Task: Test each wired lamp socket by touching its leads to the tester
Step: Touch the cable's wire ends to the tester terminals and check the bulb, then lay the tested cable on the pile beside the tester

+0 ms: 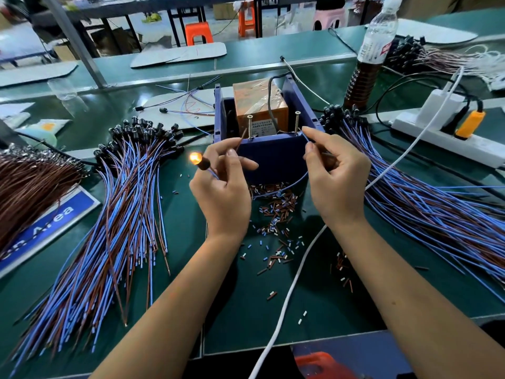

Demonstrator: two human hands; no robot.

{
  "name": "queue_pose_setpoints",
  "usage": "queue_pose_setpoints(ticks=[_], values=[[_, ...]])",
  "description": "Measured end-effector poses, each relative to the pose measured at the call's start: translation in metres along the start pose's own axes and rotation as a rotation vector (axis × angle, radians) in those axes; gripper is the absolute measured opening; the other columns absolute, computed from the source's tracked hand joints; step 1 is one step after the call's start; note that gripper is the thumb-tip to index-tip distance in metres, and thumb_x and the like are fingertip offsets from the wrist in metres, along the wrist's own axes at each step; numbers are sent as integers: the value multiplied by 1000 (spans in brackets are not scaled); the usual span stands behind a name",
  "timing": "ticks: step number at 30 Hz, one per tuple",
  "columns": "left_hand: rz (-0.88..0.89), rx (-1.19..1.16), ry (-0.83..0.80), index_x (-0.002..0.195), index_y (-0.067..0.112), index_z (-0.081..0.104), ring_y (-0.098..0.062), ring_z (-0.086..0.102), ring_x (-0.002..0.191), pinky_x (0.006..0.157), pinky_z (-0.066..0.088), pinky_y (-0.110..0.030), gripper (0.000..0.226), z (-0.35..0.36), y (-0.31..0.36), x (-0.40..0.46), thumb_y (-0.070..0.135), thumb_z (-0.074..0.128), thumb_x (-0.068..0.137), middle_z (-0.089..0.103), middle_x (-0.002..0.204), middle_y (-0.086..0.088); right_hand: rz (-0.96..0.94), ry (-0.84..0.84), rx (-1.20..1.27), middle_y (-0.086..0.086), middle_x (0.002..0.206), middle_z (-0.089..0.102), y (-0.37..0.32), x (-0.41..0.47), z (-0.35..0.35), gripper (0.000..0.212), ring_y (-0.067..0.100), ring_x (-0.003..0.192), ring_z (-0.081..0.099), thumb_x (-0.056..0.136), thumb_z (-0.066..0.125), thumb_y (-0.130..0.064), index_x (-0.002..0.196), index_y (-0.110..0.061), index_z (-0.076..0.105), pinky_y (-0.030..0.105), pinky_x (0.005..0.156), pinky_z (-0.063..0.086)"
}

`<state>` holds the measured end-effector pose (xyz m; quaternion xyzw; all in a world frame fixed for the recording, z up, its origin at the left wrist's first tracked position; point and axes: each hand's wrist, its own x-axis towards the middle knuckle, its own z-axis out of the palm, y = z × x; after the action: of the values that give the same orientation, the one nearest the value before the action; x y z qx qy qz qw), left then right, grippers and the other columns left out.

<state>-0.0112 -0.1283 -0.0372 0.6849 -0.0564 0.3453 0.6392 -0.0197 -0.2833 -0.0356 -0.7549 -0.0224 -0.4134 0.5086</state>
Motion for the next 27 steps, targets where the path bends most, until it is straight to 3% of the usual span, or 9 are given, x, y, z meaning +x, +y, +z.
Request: queue_pose_setpoints(ticks=[4,8,10,13,16,18,20,23,27], values=[[199,35,23,107,15,65,-20,66,60,60,44,-27,17,-5,10,-2,10,49,105,71,71,10,89,45,72,-3,82,70,0,0,-5,27,16,68,66,98,63,-10,122,-15,74,29,60,55],[70,30,-152,102,18,66,-17,68,62,61,49,-29,14,17,34,-12,16,53,105,75,70,8,165,81,96,1,77,67,-5,-2,-19,28,19,70,66,96,65,-8,123,-17,65,30,66,55],[-80,13,-298,99,19,68,-14,67,59,58,48,-24,15,39,48,-15,14,54,104,76,70,7,214,85,110,0,77,68,-4,-5,-34,26,18,65,64,97,66,-11,121,-19,64,33,63,54],[-473,-115,-583,89,12,65,-8,60,49,53,50,-21,17,85,69,-18,7,55,102,76,71,-7,224,208,79,-2,77,66,-2,-6,-69,26,16,68,63,96,66,-12,121,-17,63,29,63,51],[-872,-200,-937,85,4,58,-5,28,33,32,22,-14,21,137,83,-27,3,50,104,61,70,-11,255,377,59,2,78,66,2,-4,-108,26,17,67,63,95,65,-10,120,-15,60,30,65,51],[-1034,-252,-1187,79,4,52,-1,21,30,28,15,-13,30,169,91,-39,3,41,107,47,64,-6,280,488,43,-7,74,65,6,-2,-130,24,19,65,61,93,64,-9,115,-17,56,35,65,51],[-1173,-330,-1322,77,7,46,-2,21,27,26,15,-12,34,195,95,-52,3,33,108,40,55,-2,293,571,10,-18,71,64,9,0,-146,25,13,65,60,91,63,-10,111,-21,53,32,63,50],[-1394,-424,-1366,81,5,45,-4,23,23,25,24,-17,35,225,98,-68,1,21,107,35,42,1,298,630,-65,-13,74,63,11,1,-165,23,14,69,63,90,64,-11,110,-19,56,40,64,55],[-1501,-480,-1070,76,11,38,-3,20,20,26,27,-16,42,246,89,-72,-2,11,106,29,65,-2,384,556,-191,2,104,67,18,7,-184,36,29,59,63,92,65,-14,127,-13,58,53,62,57]])
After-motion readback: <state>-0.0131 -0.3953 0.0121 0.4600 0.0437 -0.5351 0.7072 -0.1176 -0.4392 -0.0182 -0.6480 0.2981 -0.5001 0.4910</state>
